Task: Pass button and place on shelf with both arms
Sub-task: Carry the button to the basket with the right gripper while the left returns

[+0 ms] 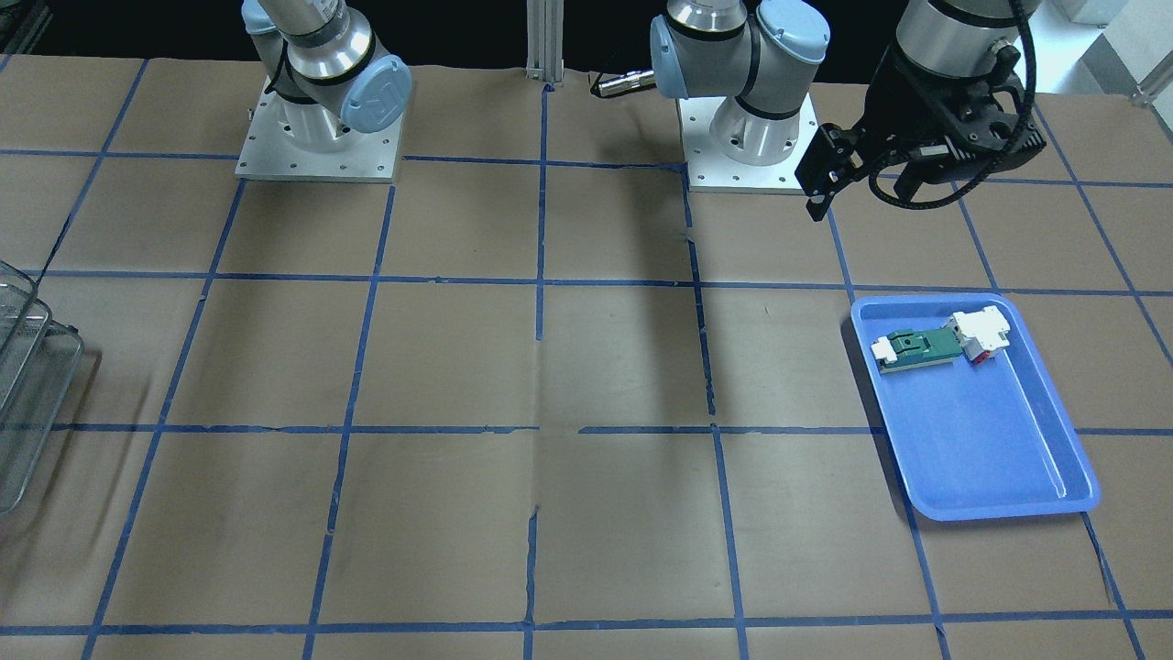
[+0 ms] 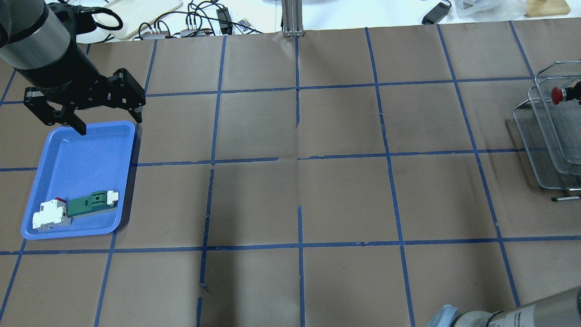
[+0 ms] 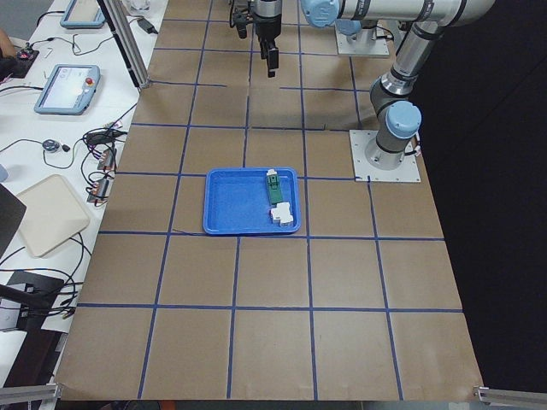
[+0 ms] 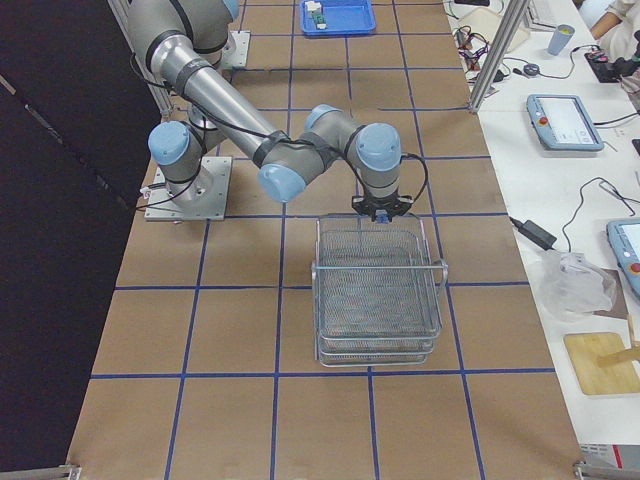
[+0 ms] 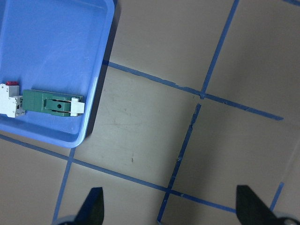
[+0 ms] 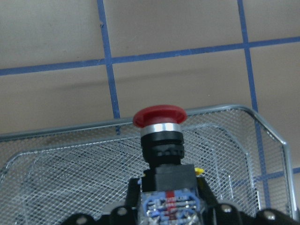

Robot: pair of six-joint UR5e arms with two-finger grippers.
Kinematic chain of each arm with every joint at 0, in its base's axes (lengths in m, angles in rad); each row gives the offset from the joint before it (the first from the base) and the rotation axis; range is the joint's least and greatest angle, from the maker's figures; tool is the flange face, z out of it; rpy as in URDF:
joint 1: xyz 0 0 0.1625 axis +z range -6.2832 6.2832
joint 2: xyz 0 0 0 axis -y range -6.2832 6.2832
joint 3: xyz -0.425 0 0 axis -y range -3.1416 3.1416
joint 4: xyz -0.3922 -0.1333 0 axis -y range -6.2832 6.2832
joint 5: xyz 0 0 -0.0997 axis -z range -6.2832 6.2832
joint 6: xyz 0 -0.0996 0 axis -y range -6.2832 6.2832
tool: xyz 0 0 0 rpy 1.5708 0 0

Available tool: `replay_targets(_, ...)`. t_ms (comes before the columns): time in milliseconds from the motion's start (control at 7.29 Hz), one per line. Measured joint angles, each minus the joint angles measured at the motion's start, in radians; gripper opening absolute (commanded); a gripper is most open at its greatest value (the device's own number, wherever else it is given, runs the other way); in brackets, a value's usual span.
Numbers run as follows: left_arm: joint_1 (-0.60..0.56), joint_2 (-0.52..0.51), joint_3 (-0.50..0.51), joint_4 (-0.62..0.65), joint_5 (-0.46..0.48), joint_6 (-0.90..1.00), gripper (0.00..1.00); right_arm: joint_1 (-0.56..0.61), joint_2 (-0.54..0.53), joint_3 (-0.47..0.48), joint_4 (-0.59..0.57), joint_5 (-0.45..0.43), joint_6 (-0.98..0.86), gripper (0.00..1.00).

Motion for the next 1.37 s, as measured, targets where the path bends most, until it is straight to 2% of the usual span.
replay_targets(137, -0.001, 0.01, -0.006, -0.002, 0.009, 0.037, 1.0, -0.011, 0.005, 0.0, -0.001, -0.015, -0.003, 0.42)
replay_targets(549, -0.001, 0.042, -0.063, 0.005, 0.006, 0.151, 1.0, -0.024, 0.014, 0.001, -0.007, -0.075, -0.004, 0.47)
replay_targets(686, -0.001, 0.053, -0.079, 0.009, 0.0, 0.161, 1.0, -0.028, 0.02, 0.001, -0.007, -0.083, -0.003, 0.6)
replay_targets(824, -0.001, 0.061, -0.087, 0.01, -0.018, 0.175, 1.0, -0.029, 0.027, 0.001, -0.007, -0.086, 0.0, 1.0)
replay_targets(1373, -0.001, 0.064, -0.1, 0.012, -0.051, 0.223, 1.0, -0.028, 0.006, 0.006, 0.008, -0.115, 0.06, 1.0)
